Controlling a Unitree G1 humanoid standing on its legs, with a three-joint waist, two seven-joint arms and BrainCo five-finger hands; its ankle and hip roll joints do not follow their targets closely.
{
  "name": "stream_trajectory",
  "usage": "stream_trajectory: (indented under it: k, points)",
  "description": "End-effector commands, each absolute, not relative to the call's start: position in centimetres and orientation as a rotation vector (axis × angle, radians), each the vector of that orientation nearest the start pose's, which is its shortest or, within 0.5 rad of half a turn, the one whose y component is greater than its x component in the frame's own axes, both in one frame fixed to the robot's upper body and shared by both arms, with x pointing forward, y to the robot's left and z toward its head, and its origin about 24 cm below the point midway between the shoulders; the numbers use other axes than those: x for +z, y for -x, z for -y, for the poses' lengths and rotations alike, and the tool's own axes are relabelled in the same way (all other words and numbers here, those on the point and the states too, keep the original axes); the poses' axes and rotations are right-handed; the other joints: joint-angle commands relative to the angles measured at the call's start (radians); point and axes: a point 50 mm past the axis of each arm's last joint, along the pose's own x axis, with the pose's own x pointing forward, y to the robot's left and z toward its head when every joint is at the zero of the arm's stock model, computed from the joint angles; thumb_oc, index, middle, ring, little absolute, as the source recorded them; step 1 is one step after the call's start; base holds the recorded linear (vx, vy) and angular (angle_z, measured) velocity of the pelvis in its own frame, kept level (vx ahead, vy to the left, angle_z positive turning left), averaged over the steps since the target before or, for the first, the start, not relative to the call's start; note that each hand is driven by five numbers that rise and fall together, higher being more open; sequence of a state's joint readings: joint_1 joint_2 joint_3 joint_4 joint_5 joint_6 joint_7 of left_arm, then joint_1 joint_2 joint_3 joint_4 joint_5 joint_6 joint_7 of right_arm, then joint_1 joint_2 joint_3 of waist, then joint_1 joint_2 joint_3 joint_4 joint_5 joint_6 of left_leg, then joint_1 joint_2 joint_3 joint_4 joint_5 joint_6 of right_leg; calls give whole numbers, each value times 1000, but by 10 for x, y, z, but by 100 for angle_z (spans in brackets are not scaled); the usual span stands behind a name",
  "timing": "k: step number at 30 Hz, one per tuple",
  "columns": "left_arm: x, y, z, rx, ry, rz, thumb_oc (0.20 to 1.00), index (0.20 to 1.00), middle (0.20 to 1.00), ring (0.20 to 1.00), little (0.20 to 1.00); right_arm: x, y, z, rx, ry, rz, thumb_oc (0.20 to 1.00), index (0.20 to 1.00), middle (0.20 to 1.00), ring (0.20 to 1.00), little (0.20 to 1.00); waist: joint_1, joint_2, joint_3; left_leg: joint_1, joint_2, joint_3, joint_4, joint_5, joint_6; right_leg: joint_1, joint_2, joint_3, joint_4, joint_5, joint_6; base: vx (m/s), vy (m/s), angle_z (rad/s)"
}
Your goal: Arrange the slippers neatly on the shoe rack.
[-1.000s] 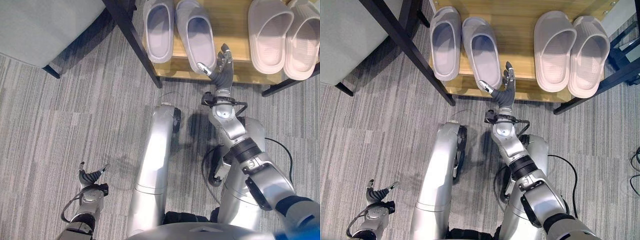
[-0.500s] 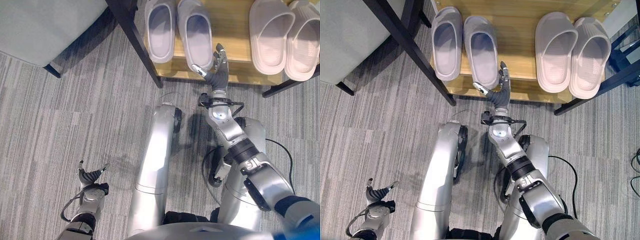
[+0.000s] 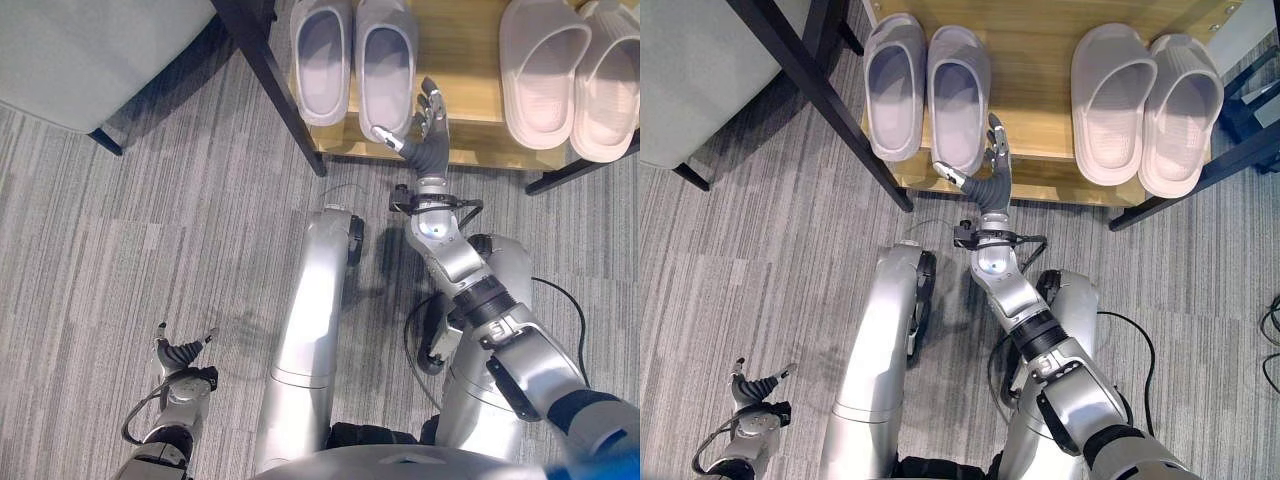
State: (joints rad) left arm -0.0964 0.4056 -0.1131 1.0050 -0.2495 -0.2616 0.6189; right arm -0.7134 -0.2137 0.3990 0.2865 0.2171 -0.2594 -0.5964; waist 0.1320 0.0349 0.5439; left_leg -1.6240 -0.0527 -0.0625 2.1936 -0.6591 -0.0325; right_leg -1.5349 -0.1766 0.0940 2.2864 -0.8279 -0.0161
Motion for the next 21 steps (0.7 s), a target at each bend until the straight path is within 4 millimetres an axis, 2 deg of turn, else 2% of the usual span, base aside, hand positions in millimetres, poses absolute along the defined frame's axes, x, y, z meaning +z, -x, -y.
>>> stream_trajectory:
  k: [1,2,5,9,11,14,15,17,18,19,20,21]
  points:
    - [-62,-184,-319,792,-535,-443,1000,1000,1000,1000,1000,233,-316,84,-28,-128,850,1000,1000,1000,1000,1000,37,-29,-24,54,-49,-142,12,-111,28,82,-60,212,58,196,-51,0,0,0]
    - [-62,-183,-318,791,-536,-444,1000,1000,1000,1000,1000,233,-315,85,-28,-128,849,1000,1000,1000,1000,1000,37,-29,-24,54,-50,-142,13,-111,28,82,-60,212,59,196,-51,0,0,0]
    - [-53,-190,-320,803,-524,-384,1000,1000,1000,1000,1000,225,-297,112,-66,-121,894,1000,1000,1000,1000,1000,28,-46,-24,54,-51,-153,28,-108,23,95,-57,211,67,209,-30,0,0,0]
    - [-50,-191,-313,797,-512,-350,1000,1000,1000,1000,1000,215,-275,141,-135,-87,921,1000,1000,1000,1000,1000,14,-70,-24,54,-45,-154,38,-100,22,111,-65,212,75,211,-25,-1,-1,1]
    - [-48,-190,-311,811,-487,-328,1000,1000,1000,1000,1000,201,-262,170,-235,6,907,1000,1000,1000,1000,1000,2,-86,-24,54,-47,-162,42,-95,16,118,-64,210,80,214,-15,-7,-18,0]
    - [-47,-191,-308,819,-454,-312,1000,1000,1000,1000,1000,183,-254,189,-289,8,827,1000,1000,1000,1000,1000,-13,-96,-24,54,-38,-167,42,-88,11,123,-64,205,85,219,-9,0,0,0]
    - [-37,-196,-309,832,-430,-253,1000,1000,1000,1000,1000,167,-245,208,-361,123,760,1000,1000,1000,1000,1000,-27,-105,-24,54,-25,-164,4,-70,8,131,-80,184,42,223,-9,-43,-6,-1]
    - [-23,-203,-314,844,-425,-183,1000,1000,1000,1000,1000,157,-244,222,-435,224,716,1000,1000,1000,1000,1000,-35,-110,-25,54,-7,-156,-77,-36,13,141,-105,150,-45,229,-14,-119,-9,4]
    - [-6,-209,-321,866,-424,-102,1000,1000,1000,1000,1000,140,-246,242,-545,324,626,1000,1000,1000,1000,1000,-38,-114,-58,54,19,-151,-211,10,19,154,-120,108,-169,246,-11,-188,-19,4]
    - [1,-210,-324,876,-421,-74,1000,1000,1000,1000,1000,132,-249,250,-584,346,583,1000,1000,1000,1000,1000,-39,-115,-76,54,24,-151,-269,38,22,159,-125,83,-226,253,-12,-144,-18,1]
    - [1,-210,-324,877,-421,-74,1000,1000,1000,1000,1000,132,-249,250,-584,346,583,1000,1000,1000,1000,1000,-40,-115,-76,54,24,-151,-270,38,22,159,-125,83,-226,253,-12,-95,-21,-7]
    - [9,-211,-330,894,-426,-45,1000,1000,1000,1000,1000,121,-250,261,-638,354,515,1000,1000,1000,1000,1000,-40,-115,-106,54,30,-156,-342,79,22,163,-131,53,-291,266,-7,-110,-17,-9]
